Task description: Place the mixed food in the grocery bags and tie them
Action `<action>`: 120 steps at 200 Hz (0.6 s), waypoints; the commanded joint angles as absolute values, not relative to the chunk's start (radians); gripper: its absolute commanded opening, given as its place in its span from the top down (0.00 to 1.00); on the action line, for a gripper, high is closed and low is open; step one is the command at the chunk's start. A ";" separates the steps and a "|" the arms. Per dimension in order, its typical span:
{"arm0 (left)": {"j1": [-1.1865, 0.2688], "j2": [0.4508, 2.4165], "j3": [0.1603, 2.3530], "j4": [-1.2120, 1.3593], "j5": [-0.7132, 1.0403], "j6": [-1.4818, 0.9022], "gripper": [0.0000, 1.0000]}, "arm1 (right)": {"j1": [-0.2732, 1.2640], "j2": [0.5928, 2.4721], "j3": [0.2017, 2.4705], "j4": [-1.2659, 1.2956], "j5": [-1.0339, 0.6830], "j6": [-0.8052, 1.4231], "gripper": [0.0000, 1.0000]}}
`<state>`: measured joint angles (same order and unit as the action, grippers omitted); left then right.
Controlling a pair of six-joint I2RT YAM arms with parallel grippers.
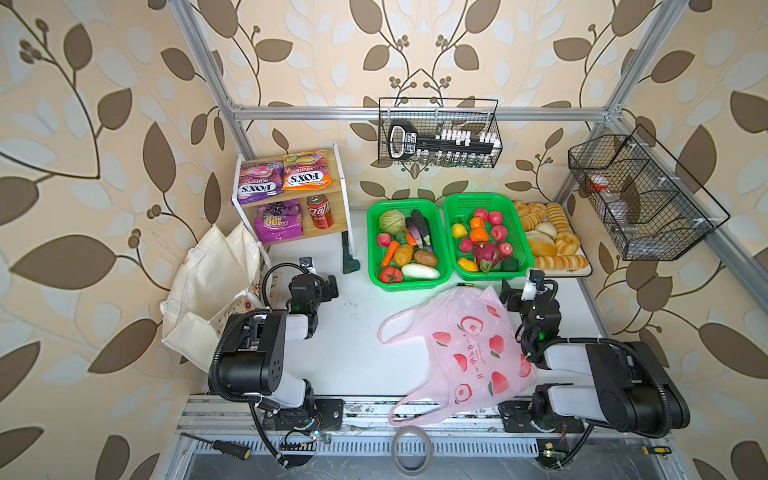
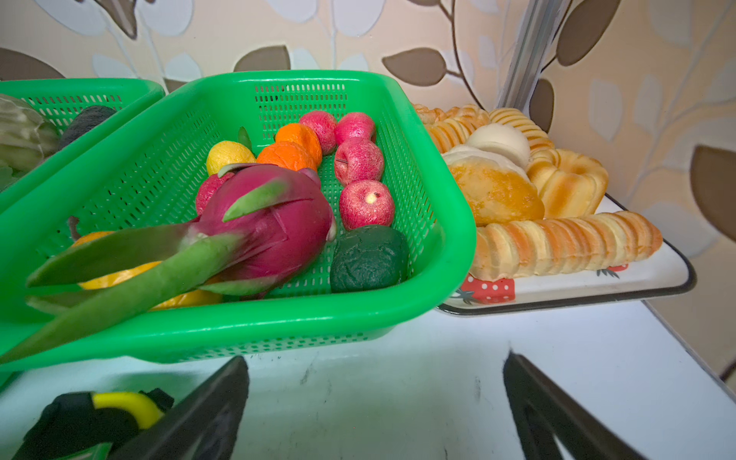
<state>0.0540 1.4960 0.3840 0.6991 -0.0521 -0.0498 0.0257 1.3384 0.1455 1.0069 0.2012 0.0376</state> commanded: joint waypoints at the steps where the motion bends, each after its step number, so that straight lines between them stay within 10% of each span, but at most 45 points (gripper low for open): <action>1: 0.060 1.493 0.397 0.715 -0.040 -0.035 0.01 | 0.024 1.340 0.165 1.031 0.190 0.039 0.00; 88: -0.004 1.209 0.448 0.461 -0.101 -0.040 0.01 | 0.015 0.933 0.283 0.445 0.371 0.273 0.00; 120: -0.003 1.054 0.500 0.325 -0.051 -0.136 0.01 | -0.006 0.769 0.435 0.079 0.117 0.418 0.00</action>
<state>-0.0006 1.1610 0.4366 0.4343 -0.0620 -0.0528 0.0132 0.8551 0.3386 0.4057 0.2924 0.2783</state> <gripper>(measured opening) 0.989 0.998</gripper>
